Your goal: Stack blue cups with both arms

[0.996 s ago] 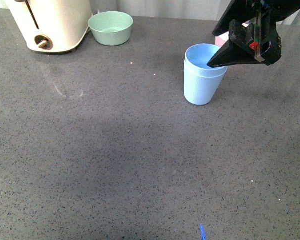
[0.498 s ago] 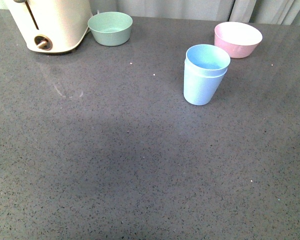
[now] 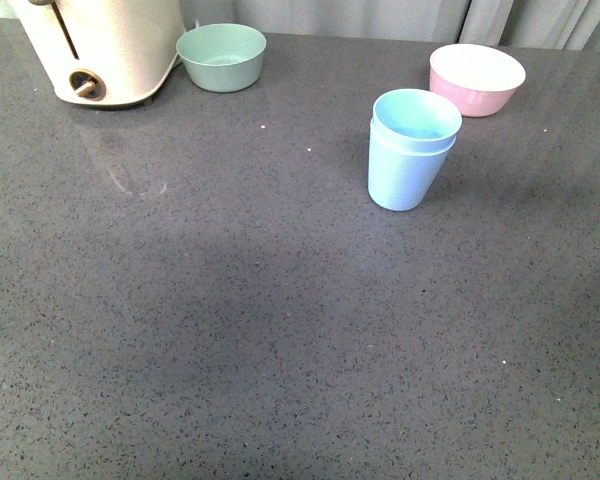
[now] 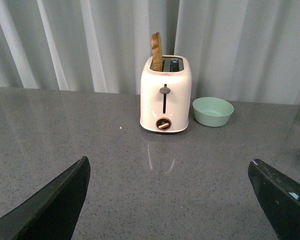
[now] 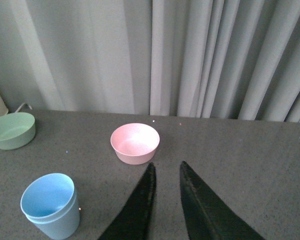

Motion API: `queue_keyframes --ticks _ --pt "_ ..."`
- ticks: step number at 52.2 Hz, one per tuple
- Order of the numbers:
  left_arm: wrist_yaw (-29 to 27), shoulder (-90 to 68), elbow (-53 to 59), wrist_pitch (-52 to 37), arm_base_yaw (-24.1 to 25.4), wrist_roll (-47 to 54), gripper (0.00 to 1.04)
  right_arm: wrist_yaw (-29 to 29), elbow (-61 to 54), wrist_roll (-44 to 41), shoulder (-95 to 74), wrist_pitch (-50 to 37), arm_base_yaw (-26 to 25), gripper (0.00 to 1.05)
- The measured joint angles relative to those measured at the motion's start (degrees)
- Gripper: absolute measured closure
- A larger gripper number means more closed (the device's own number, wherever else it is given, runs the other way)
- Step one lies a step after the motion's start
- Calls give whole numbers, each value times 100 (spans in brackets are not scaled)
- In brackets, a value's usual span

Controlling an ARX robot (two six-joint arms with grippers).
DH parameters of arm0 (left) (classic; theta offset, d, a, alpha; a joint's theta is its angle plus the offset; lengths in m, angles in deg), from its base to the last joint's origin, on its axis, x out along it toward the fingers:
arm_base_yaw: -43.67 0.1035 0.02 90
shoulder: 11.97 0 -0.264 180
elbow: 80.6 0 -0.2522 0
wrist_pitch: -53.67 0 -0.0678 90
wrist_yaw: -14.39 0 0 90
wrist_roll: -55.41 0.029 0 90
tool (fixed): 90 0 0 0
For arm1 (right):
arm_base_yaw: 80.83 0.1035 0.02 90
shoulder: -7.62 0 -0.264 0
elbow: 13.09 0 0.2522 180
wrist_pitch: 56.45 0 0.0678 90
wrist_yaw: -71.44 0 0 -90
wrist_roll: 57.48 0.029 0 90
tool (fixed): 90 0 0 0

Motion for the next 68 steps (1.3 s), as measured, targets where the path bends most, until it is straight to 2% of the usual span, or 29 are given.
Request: queue_keyframes --ticks 4,6,13,38,57,68 --pt "-2 0 0 0 0 -2 9 66 -256 28 192 -74 -42 101" --pt "0 0 0 0 0 -2 9 393 -437 33 332 -105 -212 103" --pt "0 0 0 0 0 -2 9 433 -887 52 704 -149 -450 103" --pt "0 0 0 0 0 -2 9 466 -1722 52 1910 219 -452 103" --pt "0 0 0 0 0 -2 9 468 -2009 52 2863 868 -455 103" --pt "-2 0 0 2 0 0 9 472 -2083 55 3180 933 -455 103"
